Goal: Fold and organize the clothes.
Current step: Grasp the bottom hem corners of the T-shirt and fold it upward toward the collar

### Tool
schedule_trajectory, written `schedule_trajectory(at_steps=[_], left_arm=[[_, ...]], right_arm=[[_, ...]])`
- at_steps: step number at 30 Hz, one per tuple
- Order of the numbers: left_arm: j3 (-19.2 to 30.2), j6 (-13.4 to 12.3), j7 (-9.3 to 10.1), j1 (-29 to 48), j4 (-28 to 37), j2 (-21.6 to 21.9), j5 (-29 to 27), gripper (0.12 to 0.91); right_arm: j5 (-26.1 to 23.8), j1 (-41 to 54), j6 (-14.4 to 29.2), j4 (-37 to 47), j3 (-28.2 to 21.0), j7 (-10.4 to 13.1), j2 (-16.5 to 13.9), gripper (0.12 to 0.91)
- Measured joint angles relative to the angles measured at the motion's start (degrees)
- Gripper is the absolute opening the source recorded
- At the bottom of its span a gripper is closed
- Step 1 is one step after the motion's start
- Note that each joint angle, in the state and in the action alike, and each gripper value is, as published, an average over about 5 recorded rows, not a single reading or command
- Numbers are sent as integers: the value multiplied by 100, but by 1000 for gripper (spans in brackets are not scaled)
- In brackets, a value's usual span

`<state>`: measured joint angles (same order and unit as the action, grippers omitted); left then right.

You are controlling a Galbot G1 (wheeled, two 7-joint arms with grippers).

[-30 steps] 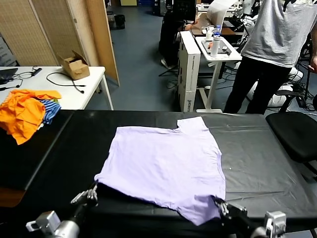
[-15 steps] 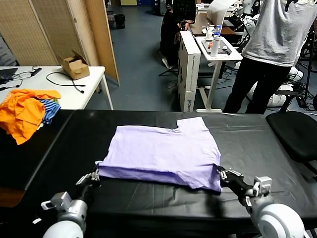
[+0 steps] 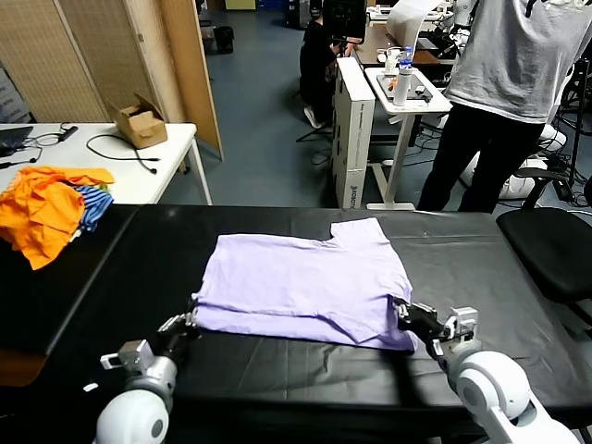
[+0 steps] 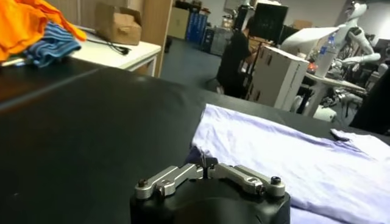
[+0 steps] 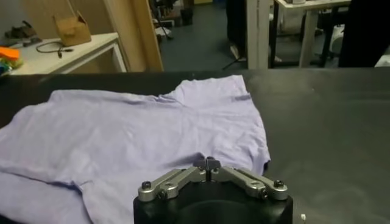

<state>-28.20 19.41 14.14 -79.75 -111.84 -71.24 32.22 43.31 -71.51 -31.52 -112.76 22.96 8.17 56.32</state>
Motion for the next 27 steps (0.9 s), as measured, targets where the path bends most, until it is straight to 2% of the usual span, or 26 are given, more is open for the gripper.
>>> schedule_trajectory(at_steps=[4,6,8,10,14,17,19,21,27], left_arm=[[0,44,24,-4,-15,-3,3,145],[-8,79,27,-39,-61,0,18,150],[-22,113,37,-91,-127,6,38,176],[-44,137,51,-156,-206,14,47,257],[-117,169,66,-367,-407,25,26,500],[-153,204,59,-565,-568,23,26,689],[-165,226,59,-679,-644,13,29,806],[-170,242,67,-759,-676,-1,35,873],[-175,261,66,-872,-699,-6,90,906]], right_arm=[[108,-57,-200,-82,71,-13,-31,165],[128,-112,-332,-155,131,-36,-63,240],[122,-195,-455,-262,206,-70,-107,365],[97,-313,-535,-398,294,-96,-157,478],[32,-665,-570,-724,515,-123,-265,737],[0,-999,-567,-992,697,-164,-310,864],[-32,-1205,-562,-1132,792,-189,-312,892],[-106,-1375,-548,-1207,856,-231,-302,902],[-305,-1749,-448,-1298,1015,-387,-279,907]])
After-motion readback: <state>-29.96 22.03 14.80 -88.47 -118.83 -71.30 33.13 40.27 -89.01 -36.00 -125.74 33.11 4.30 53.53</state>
